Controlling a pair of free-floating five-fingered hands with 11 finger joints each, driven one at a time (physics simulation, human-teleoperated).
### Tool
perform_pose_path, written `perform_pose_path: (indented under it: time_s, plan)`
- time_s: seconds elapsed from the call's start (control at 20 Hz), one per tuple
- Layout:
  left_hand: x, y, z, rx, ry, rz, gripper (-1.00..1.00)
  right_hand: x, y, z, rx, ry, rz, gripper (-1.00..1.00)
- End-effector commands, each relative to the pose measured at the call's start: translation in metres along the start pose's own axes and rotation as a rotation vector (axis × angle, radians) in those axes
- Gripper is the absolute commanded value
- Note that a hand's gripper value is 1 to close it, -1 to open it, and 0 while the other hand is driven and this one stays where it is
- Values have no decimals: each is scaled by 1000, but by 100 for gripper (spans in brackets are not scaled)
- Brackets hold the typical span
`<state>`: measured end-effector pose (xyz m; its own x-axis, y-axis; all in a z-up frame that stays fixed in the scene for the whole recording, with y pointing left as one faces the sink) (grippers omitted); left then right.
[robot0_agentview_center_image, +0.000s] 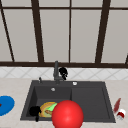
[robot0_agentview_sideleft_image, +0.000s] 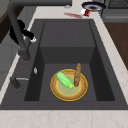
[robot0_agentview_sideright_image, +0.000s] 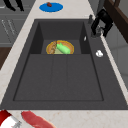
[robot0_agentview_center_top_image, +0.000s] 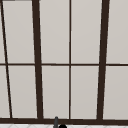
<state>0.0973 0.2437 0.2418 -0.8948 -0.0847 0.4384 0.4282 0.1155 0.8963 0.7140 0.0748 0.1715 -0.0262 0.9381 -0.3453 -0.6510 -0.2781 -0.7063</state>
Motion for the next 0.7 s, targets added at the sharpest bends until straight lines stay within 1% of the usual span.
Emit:
perform_pose_path:
  time_s: [0.0,0.05,0.15,0.2,0.3,0.35,0.4,0.45,0.5,0.6,0.65]
  plan:
    - [0,0,0,0,0,0,0,-14,-7,6,1,0,-1,-100]
    - [0,0,0,0,0,0,0,-11,-9,6,-34,2,2,-100]
    - [0,0,0,0,0,0,0,-18,-10,9,-51,-6,1,-100]
    - [0,0,0,0,0,0,0,-15,-9,10,-35,-9,6,-100]
    - [0,0,0,0,0,0,0,-11,0,7,4,-36,5,-100]
    - [0,0,0,0,0,0,0,-11,5,8,-2,-55,6,-100]
    - [0,0,0,0,0,0,0,-9,3,7,14,-42,-7,-100]
    - [0,0,0,0,0,0,0,-24,9,5,10,-59,-27,-100]
    - [0,0,0,0,0,0,0,-24,8,5,13,-69,-34,-100]
    - [0,0,0,0,0,0,0,-36,8,10,22,-100,-49,-100]
    - [0,0,0,0,0,0,0,-34,8,11,36,-115,-50,-100]
